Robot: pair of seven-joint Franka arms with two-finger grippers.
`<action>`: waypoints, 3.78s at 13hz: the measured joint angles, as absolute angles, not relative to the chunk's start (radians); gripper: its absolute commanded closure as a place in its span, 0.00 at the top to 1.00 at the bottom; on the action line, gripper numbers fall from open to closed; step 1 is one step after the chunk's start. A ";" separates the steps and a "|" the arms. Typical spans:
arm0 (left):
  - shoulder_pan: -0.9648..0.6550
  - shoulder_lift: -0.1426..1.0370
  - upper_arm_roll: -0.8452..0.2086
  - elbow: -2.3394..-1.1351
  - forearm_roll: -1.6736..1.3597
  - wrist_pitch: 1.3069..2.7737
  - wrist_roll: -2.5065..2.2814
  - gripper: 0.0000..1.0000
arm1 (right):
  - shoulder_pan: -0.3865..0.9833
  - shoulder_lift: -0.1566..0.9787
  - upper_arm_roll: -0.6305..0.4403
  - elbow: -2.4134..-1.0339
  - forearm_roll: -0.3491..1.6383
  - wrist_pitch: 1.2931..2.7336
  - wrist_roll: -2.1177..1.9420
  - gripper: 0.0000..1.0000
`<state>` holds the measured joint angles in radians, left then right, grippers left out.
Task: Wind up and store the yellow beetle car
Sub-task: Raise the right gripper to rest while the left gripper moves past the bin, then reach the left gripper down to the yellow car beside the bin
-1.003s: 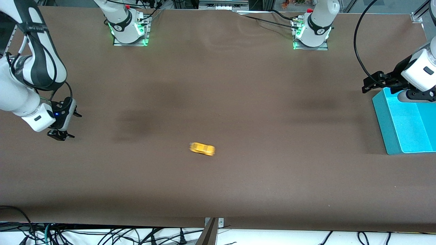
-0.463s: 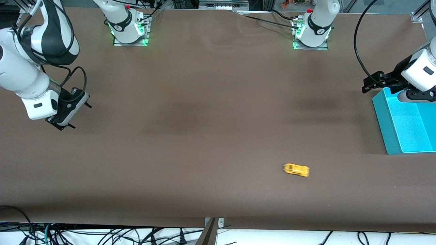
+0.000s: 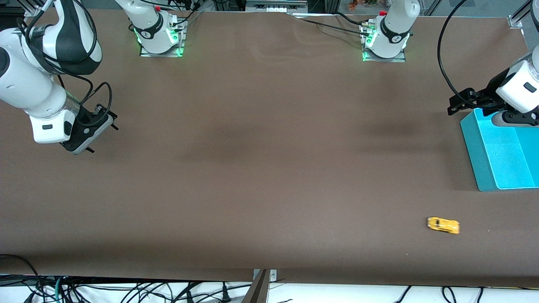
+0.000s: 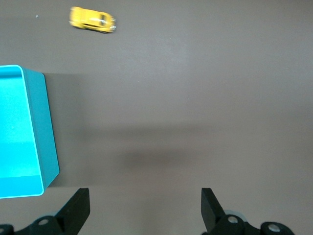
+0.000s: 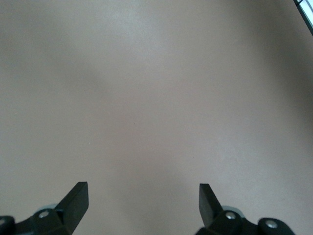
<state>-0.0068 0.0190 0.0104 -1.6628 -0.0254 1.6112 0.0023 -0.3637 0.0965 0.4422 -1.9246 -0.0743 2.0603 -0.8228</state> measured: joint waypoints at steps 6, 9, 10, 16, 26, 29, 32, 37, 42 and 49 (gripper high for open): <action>0.021 0.040 0.014 -1.663 -0.025 1.611 0.007 1.00 | -0.300 0.074 0.410 -1.925 -0.074 2.033 -0.717 1.00; 0.030 0.092 0.015 -1.600 -0.025 1.616 0.107 1.00 | -0.298 0.071 0.404 -1.925 -0.074 2.031 -0.711 1.00; 0.037 0.118 0.015 -1.564 -0.025 1.616 0.152 1.00 | -0.298 0.070 0.401 -1.925 -0.074 2.030 -0.710 1.00; 0.095 0.242 0.016 -1.435 -0.024 1.620 0.432 1.00 | -0.260 0.052 0.359 -1.923 -0.074 2.009 -0.602 1.00; 0.284 0.512 0.019 -1.235 -0.025 1.831 1.077 1.00 | -0.187 -0.020 0.317 -1.804 -0.029 1.727 -0.282 1.00; 0.353 0.595 0.018 -1.232 -0.050 1.964 1.311 1.00 | -0.165 -0.063 0.221 -1.762 0.033 1.661 -0.275 1.00; 0.400 0.684 0.017 -1.230 -0.074 2.107 1.552 1.00 | -0.153 -0.071 0.177 -1.757 0.049 1.632 -0.274 1.00; 0.401 0.748 0.003 -1.227 -0.076 2.333 1.763 1.00 | -0.137 -0.054 0.178 -1.755 0.049 1.630 -0.196 1.00; 0.399 0.838 -0.003 -1.226 -0.077 2.495 1.802 1.00 | -0.129 -0.043 0.178 -1.752 0.048 1.632 -0.193 1.00; 0.373 0.942 -0.005 -1.165 -0.078 2.514 1.801 1.00 | -0.114 -0.044 0.180 -1.736 -0.027 1.639 -0.162 1.00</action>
<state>0.3727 0.9419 -0.0048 -1.1649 -0.0784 2.5143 1.8015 -0.1143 -0.0439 0.1799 -1.7358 -0.0266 1.6394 -0.1624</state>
